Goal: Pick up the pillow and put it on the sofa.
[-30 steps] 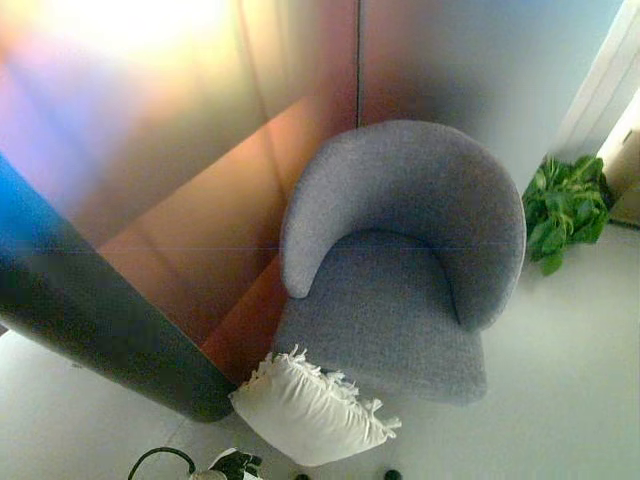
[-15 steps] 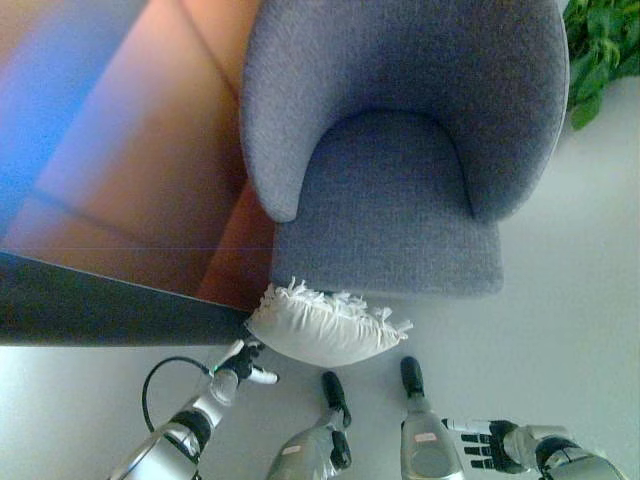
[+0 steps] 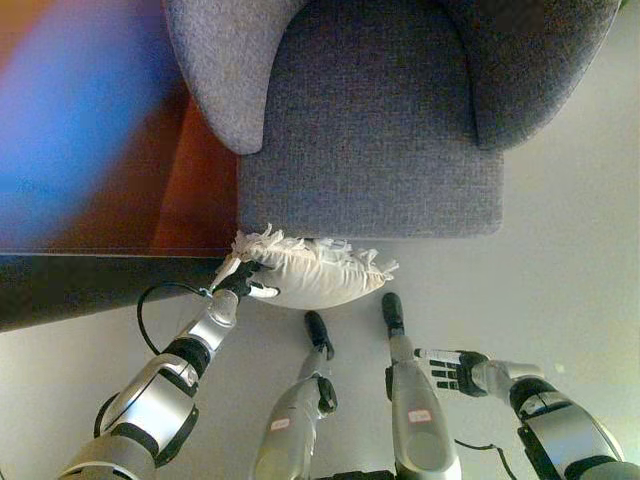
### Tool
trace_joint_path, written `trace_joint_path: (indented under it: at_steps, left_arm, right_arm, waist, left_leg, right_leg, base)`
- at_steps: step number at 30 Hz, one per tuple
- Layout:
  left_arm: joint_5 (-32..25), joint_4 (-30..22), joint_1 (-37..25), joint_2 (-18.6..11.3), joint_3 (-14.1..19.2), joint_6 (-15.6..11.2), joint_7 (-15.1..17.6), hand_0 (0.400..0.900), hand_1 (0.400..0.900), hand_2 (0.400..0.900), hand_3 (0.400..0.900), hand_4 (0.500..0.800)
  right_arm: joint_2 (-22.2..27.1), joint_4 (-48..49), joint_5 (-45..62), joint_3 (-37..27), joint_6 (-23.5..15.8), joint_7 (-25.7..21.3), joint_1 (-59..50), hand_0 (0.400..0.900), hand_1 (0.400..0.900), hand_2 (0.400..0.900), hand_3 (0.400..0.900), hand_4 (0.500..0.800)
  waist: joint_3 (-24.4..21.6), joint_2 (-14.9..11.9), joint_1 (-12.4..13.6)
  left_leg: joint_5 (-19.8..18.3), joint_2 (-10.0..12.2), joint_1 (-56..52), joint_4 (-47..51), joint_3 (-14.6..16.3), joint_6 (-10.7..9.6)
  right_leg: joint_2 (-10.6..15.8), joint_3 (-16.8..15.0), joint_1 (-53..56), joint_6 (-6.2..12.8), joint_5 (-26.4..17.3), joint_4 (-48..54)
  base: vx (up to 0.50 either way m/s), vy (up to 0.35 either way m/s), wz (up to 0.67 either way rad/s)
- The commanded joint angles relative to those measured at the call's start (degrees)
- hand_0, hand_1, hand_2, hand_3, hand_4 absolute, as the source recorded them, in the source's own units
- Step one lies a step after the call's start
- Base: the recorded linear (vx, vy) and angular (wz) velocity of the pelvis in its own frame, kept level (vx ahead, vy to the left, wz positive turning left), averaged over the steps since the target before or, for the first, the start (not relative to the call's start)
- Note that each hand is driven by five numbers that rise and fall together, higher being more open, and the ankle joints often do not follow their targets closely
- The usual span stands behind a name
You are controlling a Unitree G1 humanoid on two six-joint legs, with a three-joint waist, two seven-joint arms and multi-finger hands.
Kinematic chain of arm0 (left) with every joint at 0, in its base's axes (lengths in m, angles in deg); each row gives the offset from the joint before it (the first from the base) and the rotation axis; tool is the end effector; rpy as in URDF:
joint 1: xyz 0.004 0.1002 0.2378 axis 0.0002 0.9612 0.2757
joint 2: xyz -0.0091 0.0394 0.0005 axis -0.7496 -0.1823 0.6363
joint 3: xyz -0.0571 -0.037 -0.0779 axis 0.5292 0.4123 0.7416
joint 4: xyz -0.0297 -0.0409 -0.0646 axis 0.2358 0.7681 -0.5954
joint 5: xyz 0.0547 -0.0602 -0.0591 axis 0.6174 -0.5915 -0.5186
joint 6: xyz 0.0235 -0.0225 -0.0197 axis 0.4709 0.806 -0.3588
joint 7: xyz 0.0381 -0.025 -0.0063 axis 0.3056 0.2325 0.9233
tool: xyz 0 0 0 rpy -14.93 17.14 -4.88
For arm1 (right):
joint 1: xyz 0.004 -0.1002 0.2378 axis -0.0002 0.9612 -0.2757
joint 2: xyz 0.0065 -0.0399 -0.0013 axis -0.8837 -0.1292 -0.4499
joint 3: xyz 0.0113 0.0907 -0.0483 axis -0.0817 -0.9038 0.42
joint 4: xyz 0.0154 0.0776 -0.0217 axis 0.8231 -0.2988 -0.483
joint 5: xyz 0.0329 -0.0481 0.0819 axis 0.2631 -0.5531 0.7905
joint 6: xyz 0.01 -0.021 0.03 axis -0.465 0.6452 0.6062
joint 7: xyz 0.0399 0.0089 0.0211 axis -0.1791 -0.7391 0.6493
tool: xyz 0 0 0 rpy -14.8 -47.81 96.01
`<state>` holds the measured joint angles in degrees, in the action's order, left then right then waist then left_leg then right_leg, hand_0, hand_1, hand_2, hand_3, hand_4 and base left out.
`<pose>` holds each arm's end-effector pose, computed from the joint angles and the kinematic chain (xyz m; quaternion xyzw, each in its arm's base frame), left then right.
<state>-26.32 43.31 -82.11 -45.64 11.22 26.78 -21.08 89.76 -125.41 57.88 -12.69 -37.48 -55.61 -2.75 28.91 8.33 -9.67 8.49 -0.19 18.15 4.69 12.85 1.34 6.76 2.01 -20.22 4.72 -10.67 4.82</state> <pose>0.3045 0.2076 0.0347 0.3532 0.1964 -0.0126 0.9146 0.2333 -0.2659 -0.0250 0.0123 0.5189 -0.0491 0.8533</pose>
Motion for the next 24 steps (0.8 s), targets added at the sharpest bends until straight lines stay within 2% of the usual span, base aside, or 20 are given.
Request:
trace_joint_path:
  at_steps: [1,6,11,17,24]
  left_arm:
    - [-5.4,2.1,-8.8,-3.8,1.0,-0.7,4.5,0.900,0.900,0.900,0.900,0.800]
    - [-7.7,0.6,-13.1,-5.7,1.7,2.6,4.6,0.900,0.900,0.900,0.900,0.800]
    - [-10.2,1.0,-18.2,-6.5,1.7,5.1,4.7,0.900,0.900,0.900,0.900,0.800]
    - [-12.4,2.1,-18.9,-5.9,1.9,7.1,3.8,0.900,0.900,0.900,0.900,0.800]
    - [-12.3,5.0,-18.0,-5.1,3.5,6.3,3.5,0.900,0.900,0.900,0.900,0.800]
  right_arm:
    - [-0.1,-1.3,1.5,2.1,2.0,0.7,0.2,0.900,0.900,0.900,0.900,0.800]
    - [1.2,1.3,0.0,1.5,-5.0,3.4,6.1,0.900,0.900,0.900,0.900,0.800]
    - [1.1,2.7,0.9,2.2,-8.2,3.1,7.3,0.900,0.900,0.900,0.900,0.800]
    - [0.7,2.9,1.4,2.1,-8.8,2.8,7.2,0.900,0.900,0.900,0.900,0.800]
    - [1.0,2.9,2.1,2.4,-8.5,3.5,6.0,0.900,0.900,0.900,0.900,0.800]
  waist:
    - [0.9,-2.0,-1.4]
    - [0.9,-2.8,-3.0]
    - [0.9,-3.1,-3.7]
    - [0.9,-2.8,-3.3]
    - [0.9,-2.9,-3.2]
  left_leg:
    - [0.6,-2.1,3.4,0.1,-0.1,-5.6]
    - [1.4,-1.7,7.1,0.2,0.9,-5.7]
    - [1.9,-1.2,10.1,0.3,2.0,-6.1]
    - [1.9,-1.3,10.7,0.3,1.1,-6.2]
    - [2.6,-0.9,11.1,0.2,1.2,-7.0]
  right_leg:
    - [-1.9,-3.4,-7.2,3.46,-0.3,-4.1]
    - [-2.6,-4.0,-11.1,3.59,-0.8,-4.4]
    - [-2.2,-3.6,-14.0,3.94,-1.6,-3.6]
    - [-1.5,-2.5,-14.7,3.99,-1.4,-4.0]
    - [-1.5,-2.5,-15.0,3.91,-1.6,-3.9]
  base:
    - [-0.06,-0.001,-0.05]
    - [-0.06,-0.014,0.01]
    - [-0.05,-0.034,0.10]
    - [-0.03,-0.054,0.14]
    - [0.00,-0.027,0.09]
